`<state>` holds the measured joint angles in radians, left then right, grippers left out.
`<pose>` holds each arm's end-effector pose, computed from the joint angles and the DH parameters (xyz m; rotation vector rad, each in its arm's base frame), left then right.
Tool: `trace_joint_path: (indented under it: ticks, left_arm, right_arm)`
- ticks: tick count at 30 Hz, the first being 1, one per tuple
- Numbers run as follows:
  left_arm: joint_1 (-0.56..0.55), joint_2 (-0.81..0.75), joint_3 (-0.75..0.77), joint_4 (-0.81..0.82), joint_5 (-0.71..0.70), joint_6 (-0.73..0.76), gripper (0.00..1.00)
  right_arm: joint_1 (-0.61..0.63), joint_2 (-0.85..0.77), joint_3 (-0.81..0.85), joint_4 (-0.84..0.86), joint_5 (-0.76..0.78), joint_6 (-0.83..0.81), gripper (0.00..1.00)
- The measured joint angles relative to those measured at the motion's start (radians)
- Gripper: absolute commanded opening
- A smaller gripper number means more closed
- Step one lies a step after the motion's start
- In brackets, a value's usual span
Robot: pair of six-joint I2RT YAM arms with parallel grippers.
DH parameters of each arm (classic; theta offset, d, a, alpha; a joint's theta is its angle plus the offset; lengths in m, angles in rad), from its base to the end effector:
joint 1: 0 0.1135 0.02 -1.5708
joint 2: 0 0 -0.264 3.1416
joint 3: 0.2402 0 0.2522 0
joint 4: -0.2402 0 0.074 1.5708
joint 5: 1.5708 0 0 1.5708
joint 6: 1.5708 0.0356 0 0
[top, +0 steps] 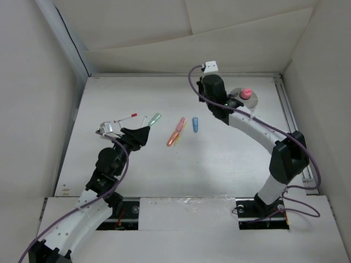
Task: Sort the stationery into containers
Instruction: Grab a piece of stationery with the right arm
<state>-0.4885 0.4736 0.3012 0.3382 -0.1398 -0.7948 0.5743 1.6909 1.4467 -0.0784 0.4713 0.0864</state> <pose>0.1299 -0.0634 0.2690 -0.3448 1.4362 -0.9581 0.3480 0.2060 0.3411 -0.1350 1.8523 0.0118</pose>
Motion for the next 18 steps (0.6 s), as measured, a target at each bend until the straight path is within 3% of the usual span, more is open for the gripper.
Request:
trace_joint_path:
  ticks: [7,9,10,12,15,18]
  left_arm:
    - [0.0,0.012,0.0,-0.006,-0.005,0.0,0.59]
    - [0.0,0.018,0.0,-0.006,-0.005,0.0,0.59]
    - [0.0,0.021,0.0,-0.006,-0.005,0.0,0.59]
    - [0.0,0.022,0.0,-0.006,-0.006,0.0,0.59]
    - [0.0,0.022,0.0,-0.006,-0.007,0.0,0.59]
    - [0.0,0.022,0.0,-0.006,-0.007,0.0,0.59]
  right_arm:
    - [0.061,0.014,-0.098,-0.093,-0.202,0.047,0.01]
    - [0.082,0.033,-0.126,-0.101,-0.218,0.08,0.1]
    - [0.091,0.048,-0.135,-0.102,-0.22,0.097,0.23]
    - [0.107,0.093,-0.144,-0.108,-0.226,0.131,0.4]
    - [0.116,0.168,-0.15,-0.107,-0.257,0.177,0.48]
    - [0.115,0.238,-0.145,-0.106,-0.273,0.213,0.49]
